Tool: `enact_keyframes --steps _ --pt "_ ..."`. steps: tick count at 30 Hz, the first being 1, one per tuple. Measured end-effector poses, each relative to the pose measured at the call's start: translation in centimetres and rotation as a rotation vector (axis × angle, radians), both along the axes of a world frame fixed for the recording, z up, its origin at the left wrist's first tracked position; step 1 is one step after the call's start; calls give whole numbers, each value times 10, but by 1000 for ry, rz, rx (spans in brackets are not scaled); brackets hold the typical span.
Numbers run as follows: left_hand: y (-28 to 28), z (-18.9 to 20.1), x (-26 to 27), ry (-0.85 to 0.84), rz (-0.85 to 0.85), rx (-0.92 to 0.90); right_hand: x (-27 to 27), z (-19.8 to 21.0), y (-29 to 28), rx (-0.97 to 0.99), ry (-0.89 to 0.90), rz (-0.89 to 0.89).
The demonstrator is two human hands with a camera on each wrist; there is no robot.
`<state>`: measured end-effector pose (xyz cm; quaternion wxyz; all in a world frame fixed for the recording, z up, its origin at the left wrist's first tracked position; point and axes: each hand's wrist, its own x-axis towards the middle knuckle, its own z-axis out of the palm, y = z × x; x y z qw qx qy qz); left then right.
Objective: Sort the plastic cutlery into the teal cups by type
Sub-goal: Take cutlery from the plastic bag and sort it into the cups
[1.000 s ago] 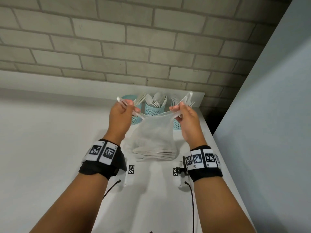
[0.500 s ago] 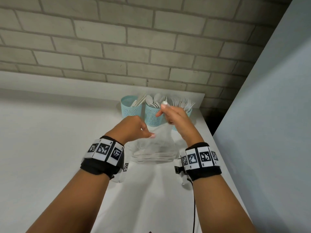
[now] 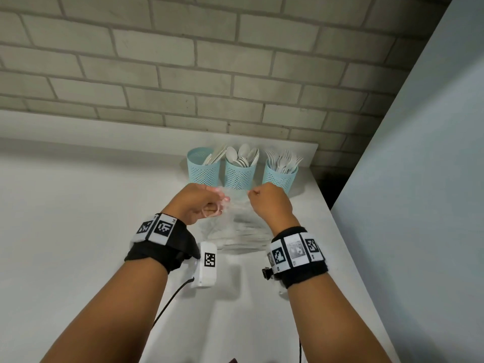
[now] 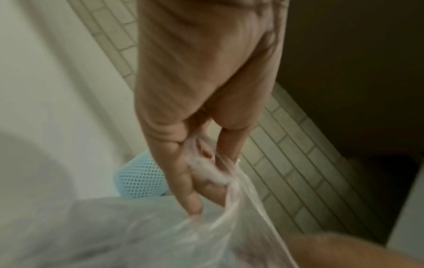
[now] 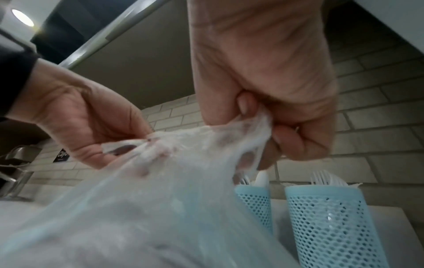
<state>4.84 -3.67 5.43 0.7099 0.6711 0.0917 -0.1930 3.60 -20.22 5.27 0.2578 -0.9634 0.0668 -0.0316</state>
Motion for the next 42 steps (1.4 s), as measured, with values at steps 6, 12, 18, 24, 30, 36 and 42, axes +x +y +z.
enact_keyframes --steps 6,12,18,24,30,36,42 --pt "10 -11 -2 267 280 -581 0 -15 2 -192 316 -196" --pt "14 -20 1 386 379 -756 1 -33 -7 242 69 -146" --pt "13 -35 2 401 502 -864 3 -21 -12 1422 198 -489" --pt "19 -46 -3 422 471 -731 -7 -36 -35 1757 193 -552" --pt "22 -40 -4 38 181 -33 5 -38 -31 1226 196 -531" --pt "5 -41 -1 -184 -121 1140 4 -28 -16 140 84 -327" --pt "-8 -40 -3 -305 -62 1078 8 -51 7 21 193 -125"
